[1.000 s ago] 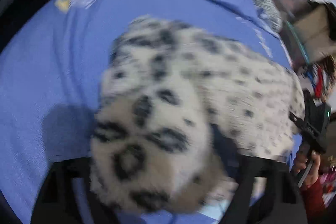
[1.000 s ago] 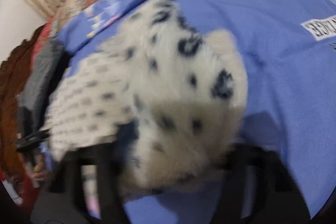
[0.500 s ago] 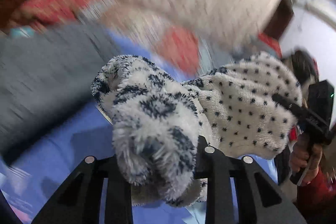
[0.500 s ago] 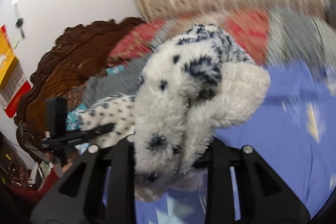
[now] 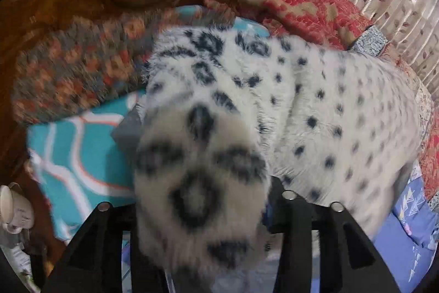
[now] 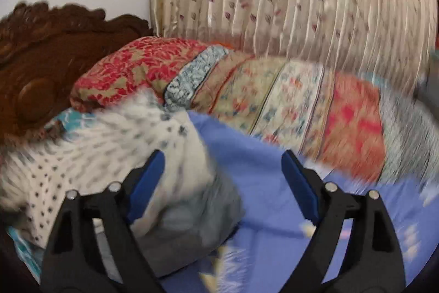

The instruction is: Fold large clothes

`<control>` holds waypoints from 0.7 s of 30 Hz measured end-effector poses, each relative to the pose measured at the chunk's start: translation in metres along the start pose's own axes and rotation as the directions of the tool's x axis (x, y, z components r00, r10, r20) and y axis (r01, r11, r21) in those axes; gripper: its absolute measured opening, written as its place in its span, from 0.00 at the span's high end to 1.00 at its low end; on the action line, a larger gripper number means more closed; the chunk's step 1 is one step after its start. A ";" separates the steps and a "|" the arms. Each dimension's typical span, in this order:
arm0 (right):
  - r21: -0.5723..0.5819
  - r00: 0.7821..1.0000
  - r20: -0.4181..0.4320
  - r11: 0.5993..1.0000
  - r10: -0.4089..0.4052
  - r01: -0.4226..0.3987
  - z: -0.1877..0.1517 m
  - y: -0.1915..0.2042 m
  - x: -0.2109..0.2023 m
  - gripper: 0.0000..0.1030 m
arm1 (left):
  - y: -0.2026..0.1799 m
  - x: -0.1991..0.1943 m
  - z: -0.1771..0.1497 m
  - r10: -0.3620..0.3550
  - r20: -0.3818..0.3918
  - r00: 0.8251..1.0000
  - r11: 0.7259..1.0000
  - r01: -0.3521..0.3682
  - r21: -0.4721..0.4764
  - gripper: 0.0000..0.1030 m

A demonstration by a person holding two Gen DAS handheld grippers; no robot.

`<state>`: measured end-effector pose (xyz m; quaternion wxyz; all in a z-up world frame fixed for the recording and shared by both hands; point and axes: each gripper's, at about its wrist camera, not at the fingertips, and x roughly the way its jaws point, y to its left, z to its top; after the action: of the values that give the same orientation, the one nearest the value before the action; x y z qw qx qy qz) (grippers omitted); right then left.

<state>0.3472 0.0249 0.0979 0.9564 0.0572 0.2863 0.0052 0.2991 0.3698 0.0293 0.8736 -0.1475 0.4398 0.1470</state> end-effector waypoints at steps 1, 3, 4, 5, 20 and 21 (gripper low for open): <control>-0.006 0.998 -0.035 0.999 0.047 -0.047 -0.017 0.002 -0.001 0.18 | 0.002 -0.009 -0.003 -0.034 0.040 0.999 0.999 0.035 -0.011 0.32; -0.049 0.994 -0.069 0.995 0.080 -0.084 -0.044 0.003 -0.008 0.18 | 0.011 -0.031 -0.007 -0.077 0.088 0.993 0.997 0.079 -0.016 0.29; -0.068 0.994 -0.071 0.993 0.086 -0.091 -0.058 0.005 -0.016 0.18 | 0.015 -0.040 -0.010 -0.089 0.110 0.990 0.996 0.091 -0.016 0.28; -0.093 0.992 -0.081 0.990 0.098 -0.106 -0.074 0.006 -0.023 0.18 | 0.020 -0.052 -0.013 -0.087 0.136 0.987 0.996 0.090 -0.018 0.27; 0.029 0.922 -0.292 0.966 0.252 -0.255 -0.215 0.010 -0.157 0.18 | 0.027 -0.188 -0.204 0.116 0.224 0.968 0.986 -0.139 0.091 0.21; 0.020 0.928 -0.292 0.972 0.231 -0.236 -0.223 0.005 -0.170 0.18 | 0.021 -0.191 -0.223 0.113 0.204 0.972 0.984 -0.138 0.111 0.21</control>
<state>0.0832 0.0459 0.0065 0.8964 0.0820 0.4158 0.1296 0.0209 0.2787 0.0546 0.9093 -0.0495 0.3679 0.1884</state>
